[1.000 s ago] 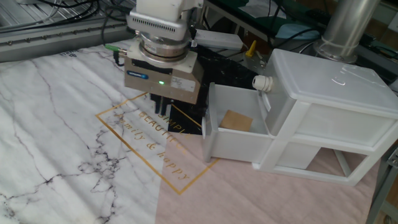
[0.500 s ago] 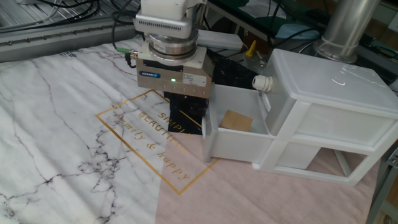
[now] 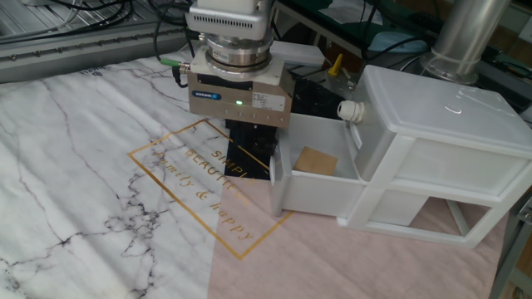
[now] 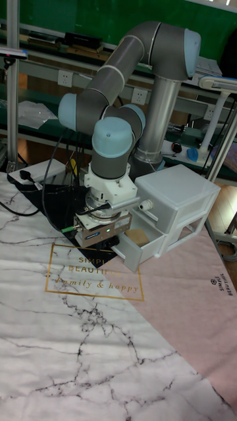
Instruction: Put things in the drawer
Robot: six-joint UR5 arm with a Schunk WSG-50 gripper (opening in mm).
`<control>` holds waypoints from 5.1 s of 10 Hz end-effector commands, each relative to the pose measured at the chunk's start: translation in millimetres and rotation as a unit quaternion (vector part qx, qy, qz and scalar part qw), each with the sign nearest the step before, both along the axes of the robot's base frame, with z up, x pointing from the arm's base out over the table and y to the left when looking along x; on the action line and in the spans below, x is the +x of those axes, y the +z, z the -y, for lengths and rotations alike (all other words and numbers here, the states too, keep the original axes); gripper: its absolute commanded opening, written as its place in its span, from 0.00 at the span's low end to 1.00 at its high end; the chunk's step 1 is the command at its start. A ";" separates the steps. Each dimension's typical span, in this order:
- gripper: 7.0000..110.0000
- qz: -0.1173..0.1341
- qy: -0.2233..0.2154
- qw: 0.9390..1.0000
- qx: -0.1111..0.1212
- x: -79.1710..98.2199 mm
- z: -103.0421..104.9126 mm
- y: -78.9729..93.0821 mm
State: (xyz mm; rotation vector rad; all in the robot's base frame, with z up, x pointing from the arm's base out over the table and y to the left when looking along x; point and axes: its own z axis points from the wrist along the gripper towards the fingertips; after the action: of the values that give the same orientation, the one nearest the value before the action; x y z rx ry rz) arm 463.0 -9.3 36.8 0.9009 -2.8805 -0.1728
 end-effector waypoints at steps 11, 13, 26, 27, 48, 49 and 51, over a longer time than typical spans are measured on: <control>0.00 -0.012 0.011 1.000 0.023 2.1 -5.1 9.8; 0.00 -0.013 0.009 0.999 0.029 2.1 -8.3 9.9; 0.00 -0.045 -0.007 0.996 0.076 -12.5 -34.6 15.7; 0.00 -0.047 -0.010 0.996 0.080 -13.1 -37.8 16.9; 0.00 -0.073 -0.023 0.995 0.059 -29.3 -33.0 -6.6; 0.00 -0.076 -0.023 0.995 0.062 -31.2 -34.8 -5.7; 0.00 -0.077 -0.022 0.995 0.060 -31.8 -34.2 -5.6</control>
State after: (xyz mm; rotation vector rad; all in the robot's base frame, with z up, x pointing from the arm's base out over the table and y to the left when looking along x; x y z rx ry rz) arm 434.5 20.1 31.2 0.8181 -2.7759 -0.3776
